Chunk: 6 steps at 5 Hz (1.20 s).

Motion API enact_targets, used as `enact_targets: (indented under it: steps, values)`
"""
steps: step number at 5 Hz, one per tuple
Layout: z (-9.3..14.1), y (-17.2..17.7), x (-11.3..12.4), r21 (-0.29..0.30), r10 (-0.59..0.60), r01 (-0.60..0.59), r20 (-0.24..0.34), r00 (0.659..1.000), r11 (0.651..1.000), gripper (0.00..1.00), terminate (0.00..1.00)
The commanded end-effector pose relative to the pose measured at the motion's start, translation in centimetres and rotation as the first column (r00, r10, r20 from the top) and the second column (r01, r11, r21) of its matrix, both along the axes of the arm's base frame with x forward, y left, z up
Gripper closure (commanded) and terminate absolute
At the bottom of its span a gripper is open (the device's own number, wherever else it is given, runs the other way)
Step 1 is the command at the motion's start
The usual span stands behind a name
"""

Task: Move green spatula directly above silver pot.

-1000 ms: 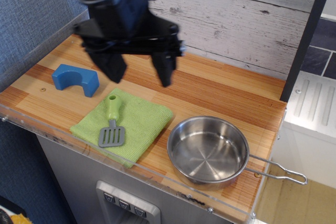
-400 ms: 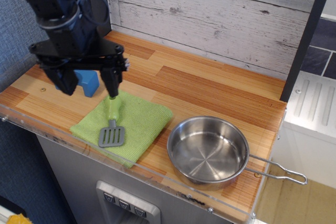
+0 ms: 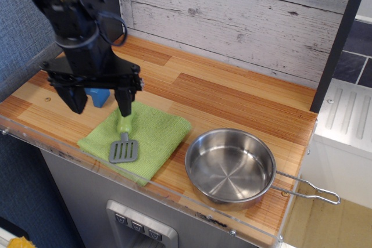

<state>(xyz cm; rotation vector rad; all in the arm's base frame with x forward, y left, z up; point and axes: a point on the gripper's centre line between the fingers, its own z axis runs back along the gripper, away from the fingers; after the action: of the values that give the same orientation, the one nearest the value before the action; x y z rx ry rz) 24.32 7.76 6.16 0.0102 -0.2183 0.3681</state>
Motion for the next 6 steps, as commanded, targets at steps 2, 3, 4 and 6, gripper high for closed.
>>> enact_targets:
  steps: [2, 3, 4, 6]
  values:
    - [-1.7, -0.2, 2.0, 0.002, 0.053, -0.053, 0.024, 0.998, 0.999, 0.0, 0.0]
    - [-2.1, -0.1, 2.0, -0.006, 0.082, -0.082, 0.028, 0.996, 0.997, 0.0, 0.0]
    - [-2.7, -0.2, 2.4, -0.001, 0.087, -0.087, 0.019, 0.996, 0.996, 1.0, 0.0]
    - [-3.5, -0.4, 2.1, -0.005, 0.105, -0.105, -0.005, 0.994, 0.994, 1.0, 0.0]
